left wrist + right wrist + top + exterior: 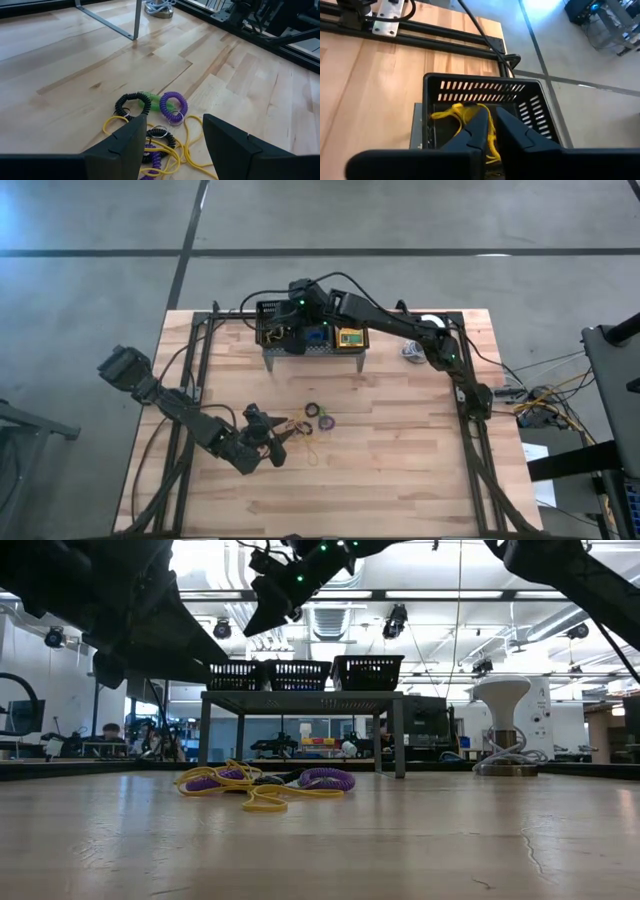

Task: Pick & Place Office Desk Supplies
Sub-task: Put the yellow rubberband into the left black bin on the shelf

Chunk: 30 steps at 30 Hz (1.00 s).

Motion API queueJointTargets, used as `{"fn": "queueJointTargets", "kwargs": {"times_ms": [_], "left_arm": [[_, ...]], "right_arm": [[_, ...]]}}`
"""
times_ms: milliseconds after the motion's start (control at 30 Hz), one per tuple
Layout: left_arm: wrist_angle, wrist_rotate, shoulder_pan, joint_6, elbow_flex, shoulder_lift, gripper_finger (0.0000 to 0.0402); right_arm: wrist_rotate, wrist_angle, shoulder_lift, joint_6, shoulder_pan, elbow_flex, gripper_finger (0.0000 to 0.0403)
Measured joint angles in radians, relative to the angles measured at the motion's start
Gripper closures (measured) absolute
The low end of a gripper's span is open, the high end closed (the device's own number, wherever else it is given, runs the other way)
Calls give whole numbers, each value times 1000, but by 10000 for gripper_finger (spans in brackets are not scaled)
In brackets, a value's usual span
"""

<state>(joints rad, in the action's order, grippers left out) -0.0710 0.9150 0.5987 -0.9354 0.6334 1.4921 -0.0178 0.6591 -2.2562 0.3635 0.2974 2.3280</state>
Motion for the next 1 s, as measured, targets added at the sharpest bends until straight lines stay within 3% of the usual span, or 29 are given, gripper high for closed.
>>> {"fn": "queueJointTargets", "kwargs": {"times_ms": [367, 500, 633, 800, 1000], "left_arm": [[-8, -2, 0, -10, 0, 0, 202], [-20, 2, 0, -33, 0, 0, 202], [-27, 3, 1, -33, 0, 0, 202], [-38, 11, 2, -14, 0, 0, 202], [-43, 59, 2, 30, 0, 0, 202]], "right_arm": [[-2, 7, 61, 4, 5, -2, 272], [140, 56, 166, -15, -24, -73, 274], [183, 37, 313, -32, -78, -342, 297], [143, -188, 585, -146, -159, -772, 336], [-16, -542, 873, -268, -298, -1255, 369]]}}
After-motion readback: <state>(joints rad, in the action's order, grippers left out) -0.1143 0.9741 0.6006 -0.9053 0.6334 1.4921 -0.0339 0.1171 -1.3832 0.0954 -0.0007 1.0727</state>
